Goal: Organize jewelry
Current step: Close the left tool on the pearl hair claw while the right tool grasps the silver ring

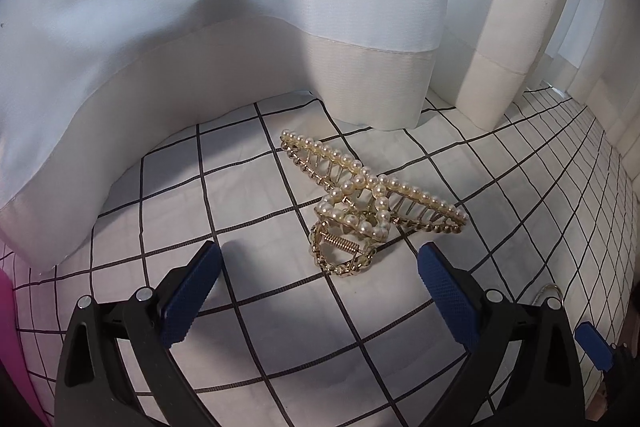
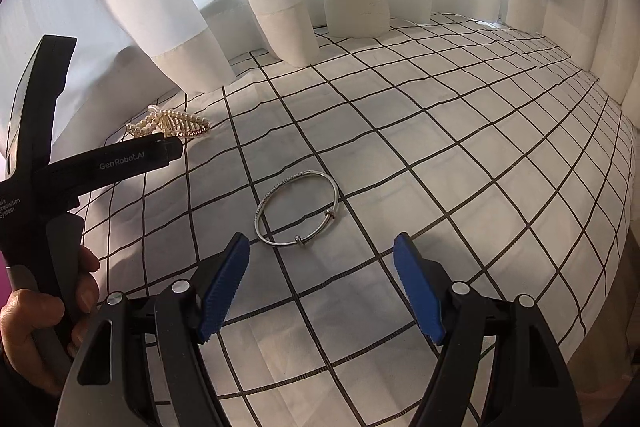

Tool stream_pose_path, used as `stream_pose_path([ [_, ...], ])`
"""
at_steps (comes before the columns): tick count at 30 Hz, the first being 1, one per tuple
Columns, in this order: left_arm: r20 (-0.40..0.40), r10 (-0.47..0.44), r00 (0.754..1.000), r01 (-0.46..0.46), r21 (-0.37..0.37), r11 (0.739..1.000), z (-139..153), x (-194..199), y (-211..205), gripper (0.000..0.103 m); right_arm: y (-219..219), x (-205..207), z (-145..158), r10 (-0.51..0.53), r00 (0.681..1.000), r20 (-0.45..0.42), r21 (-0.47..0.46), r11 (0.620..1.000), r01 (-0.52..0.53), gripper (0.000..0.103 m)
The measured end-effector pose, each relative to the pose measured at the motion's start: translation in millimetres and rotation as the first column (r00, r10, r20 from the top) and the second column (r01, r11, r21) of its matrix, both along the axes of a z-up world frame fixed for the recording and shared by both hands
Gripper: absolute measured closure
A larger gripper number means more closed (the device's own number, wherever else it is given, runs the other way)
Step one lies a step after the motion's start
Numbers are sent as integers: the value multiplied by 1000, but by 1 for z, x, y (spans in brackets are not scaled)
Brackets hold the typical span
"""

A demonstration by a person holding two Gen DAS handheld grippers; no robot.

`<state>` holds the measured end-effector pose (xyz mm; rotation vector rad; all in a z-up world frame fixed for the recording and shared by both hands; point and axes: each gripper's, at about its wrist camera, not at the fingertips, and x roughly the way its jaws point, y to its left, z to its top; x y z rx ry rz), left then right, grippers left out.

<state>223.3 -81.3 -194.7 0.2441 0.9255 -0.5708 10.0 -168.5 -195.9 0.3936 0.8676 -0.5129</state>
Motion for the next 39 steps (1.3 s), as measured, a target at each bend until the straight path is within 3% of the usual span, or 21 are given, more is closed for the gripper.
stream_pose_path([
  [13, 23, -26, 999, 24, 57, 998, -4, 1, -25, 6, 7, 21, -4, 30, 997, -75, -83, 996, -36, 28],
  [29, 25, -24, 999, 23, 57, 998, -8, 4, -54, 8, 7, 32, -5, 60, 996, -59, -104, 992, -66, 29],
  [30, 28, -25, 999, 24, 55, 998, -8, 3, -55, 10, 7, 32, -5, 65, 996, -56, -104, 992, -70, 30],
  [32, 40, -31, 999, 30, 44, 999, -6, 0, -51, 25, 11, 32, -4, 82, 995, -52, -113, 990, -87, 36],
  [36, 52, -47, 998, 45, 31, 998, -3, -7, -53, 47, 12, 30, -1, 90, 995, -41, -117, 989, -95, 54],
  [38, 55, -51, 997, 49, 24, 998, -2, -9, -53, 72, 12, 28, -1, 94, 995, -34, -111, 989, -97, 55],
  [39, 50, -51, 997, 50, 21, 999, -2, -9, -53, 72, 12, 27, 0, 96, 995, -32, -110, 989, -99, 55],
])
